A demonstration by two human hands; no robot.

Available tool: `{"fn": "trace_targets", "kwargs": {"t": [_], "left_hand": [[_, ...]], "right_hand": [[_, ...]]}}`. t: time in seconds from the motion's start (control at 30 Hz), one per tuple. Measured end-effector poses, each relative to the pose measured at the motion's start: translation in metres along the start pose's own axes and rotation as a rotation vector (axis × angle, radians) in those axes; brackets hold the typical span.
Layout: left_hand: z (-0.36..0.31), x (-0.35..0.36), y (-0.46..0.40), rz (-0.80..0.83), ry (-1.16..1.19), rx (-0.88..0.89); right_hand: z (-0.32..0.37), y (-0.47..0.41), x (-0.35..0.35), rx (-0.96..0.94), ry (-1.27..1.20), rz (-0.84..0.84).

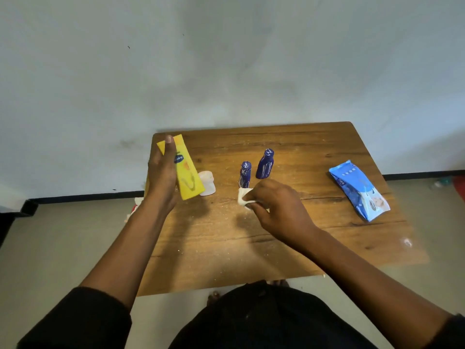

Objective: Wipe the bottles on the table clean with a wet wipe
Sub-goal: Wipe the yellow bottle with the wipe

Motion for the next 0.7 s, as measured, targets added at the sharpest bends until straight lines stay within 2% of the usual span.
{"fn": "trace_targets", "kwargs": {"t": [0.1, 0.33, 0.47, 0.57, 0.7], "left_hand": [[0.028, -0.007, -0.003, -0.009, -0.165, 0.025], [0.076, -0.041, -0.02, 0.129, -0.499, 0.067], [0.088, -0.054, -0.031, 0.252, -0.613, 0.036], [0.093, -0.059, -0.032, 0.344, -0.746, 0.097], [0.098, -0.063, -0.03, 0.38, -0.818, 0.193]], "right_hand": [[-0.01, 0.0, -0.003, 0.077, -0.034, -0.038], [-0.02, 0.006, 0.008, 0.177, -0.068, -0.01], [-0.02, 0.004, 0.018, 0.242, -0.117, 0.017], [-0.022, 0.001, 0.026, 0.3, -0.191, 0.024], [-0.025, -0.001, 0.034, 0.336, -0.253, 0.032]]}}
Point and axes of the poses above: each hand's wrist, its own y-axis away from the middle knuckle, its own x-axis out of the palm, z = x × y, the point moved 5 cm from there along -y, towards the middle knuckle, and after that the axes turned 7 degrees about x, right-handed, at the moved point
